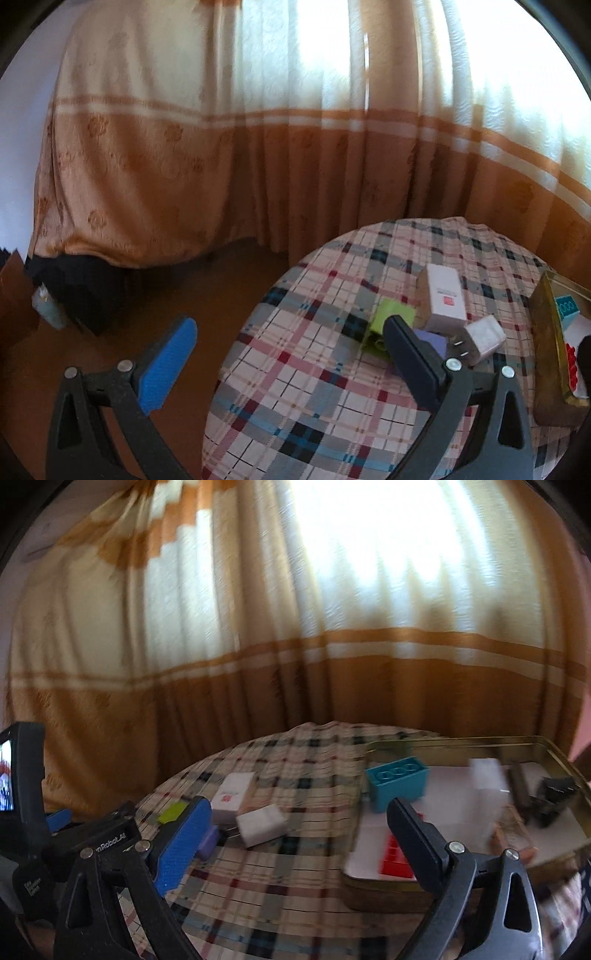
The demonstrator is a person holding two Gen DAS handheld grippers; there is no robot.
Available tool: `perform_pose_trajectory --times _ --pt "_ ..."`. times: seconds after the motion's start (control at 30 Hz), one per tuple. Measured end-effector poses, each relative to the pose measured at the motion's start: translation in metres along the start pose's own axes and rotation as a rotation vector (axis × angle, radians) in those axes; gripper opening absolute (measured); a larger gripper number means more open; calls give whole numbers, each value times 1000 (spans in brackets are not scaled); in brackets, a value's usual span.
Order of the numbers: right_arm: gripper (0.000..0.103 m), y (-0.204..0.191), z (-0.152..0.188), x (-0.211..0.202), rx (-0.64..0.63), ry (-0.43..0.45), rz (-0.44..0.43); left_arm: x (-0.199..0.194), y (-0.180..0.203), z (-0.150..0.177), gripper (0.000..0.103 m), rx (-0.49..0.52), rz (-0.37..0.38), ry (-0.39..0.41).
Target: Organize rigid objects
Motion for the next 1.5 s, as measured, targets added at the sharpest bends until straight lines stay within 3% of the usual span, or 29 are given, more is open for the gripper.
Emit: perform_pose_trajectory --times 0.17,0.63,0.83,0.93,1.17,1.33,1.5 --pt "72 -23 14 36 -63 -121 -64 7 -3 5 102 -21 -4 -35" --pt "71 -46 39 111 -156 -355 -70 10 -6 8 102 -34 4 -64" --pt "71 -37 55 137 -89 -468 -77 14 -8 10 102 -42 4 -85" --pt "70 -44 57 140 -162 -478 -60 17 -7 11 102 -42 2 -95" --pt "66 -46 60 122 -164 -468 -97 18 -7 12 102 -39 -2 -103" --pt "66 -48 46 79 -133 -315 -158 11 4 8 102 -16 73 -69" --pt "66 -27 26 37 -67 -163 -110 14 31 -5 102 69 147 -32"
Point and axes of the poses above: each gripper's, at about its wrist camera, not at the fingertips, and x roughly the way its jaws point, y to its right, z to its underside, the point moved 10 cm from there along x, roughly the way its jaws point, and after that the axes turned 2 degrees about -x, right-handed, at the moved point
